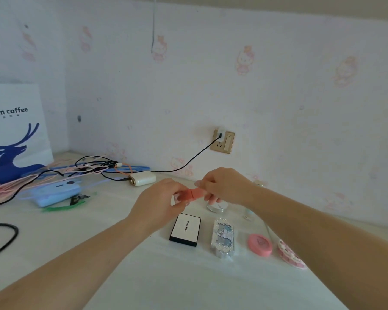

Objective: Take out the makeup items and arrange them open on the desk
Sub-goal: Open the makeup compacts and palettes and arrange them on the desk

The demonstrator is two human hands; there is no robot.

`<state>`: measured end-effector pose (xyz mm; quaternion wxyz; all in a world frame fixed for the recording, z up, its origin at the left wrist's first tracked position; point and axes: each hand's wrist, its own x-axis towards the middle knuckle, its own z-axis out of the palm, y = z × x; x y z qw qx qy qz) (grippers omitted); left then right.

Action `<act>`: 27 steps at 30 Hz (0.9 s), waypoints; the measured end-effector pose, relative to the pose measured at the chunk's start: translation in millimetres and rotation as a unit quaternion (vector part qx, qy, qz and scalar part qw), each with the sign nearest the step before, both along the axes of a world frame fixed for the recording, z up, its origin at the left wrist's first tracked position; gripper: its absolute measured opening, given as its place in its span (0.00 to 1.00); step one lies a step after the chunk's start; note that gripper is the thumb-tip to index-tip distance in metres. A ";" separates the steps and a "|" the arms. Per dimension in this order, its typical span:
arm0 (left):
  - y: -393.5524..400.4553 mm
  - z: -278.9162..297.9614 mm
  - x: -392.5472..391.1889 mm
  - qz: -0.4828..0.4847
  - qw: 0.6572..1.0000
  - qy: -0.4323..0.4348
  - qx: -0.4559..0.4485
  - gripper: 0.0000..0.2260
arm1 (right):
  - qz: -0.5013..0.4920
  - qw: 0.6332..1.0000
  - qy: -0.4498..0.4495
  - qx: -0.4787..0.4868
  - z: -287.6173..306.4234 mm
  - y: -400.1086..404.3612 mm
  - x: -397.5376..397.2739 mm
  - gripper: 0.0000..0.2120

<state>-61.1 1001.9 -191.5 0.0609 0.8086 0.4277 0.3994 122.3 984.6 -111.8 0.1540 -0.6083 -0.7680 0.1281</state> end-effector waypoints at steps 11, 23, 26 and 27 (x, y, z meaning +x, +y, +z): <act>65.9 -19.1 12.4 0.017 0.999 0.030 0.000 0.07 | -0.029 0.998 0.023 -0.059 -36.7 78.3 19.3 0.24; 146.2 -40.2 22.3 -0.015 0.995 0.070 -0.063 0.08 | 0.088 0.952 -0.258 0.140 -50.2 138.7 20.7 0.14; 160.5 -49.2 23.0 -0.017 0.993 0.072 -0.094 0.08 | 0.138 0.907 -0.339 0.208 -62.7 149.6 24.0 0.15; 164.0 -52.2 22.5 -0.016 0.991 0.075 -0.107 0.08 | 0.144 0.902 -0.341 0.220 -66.5 152.5 26.1 0.14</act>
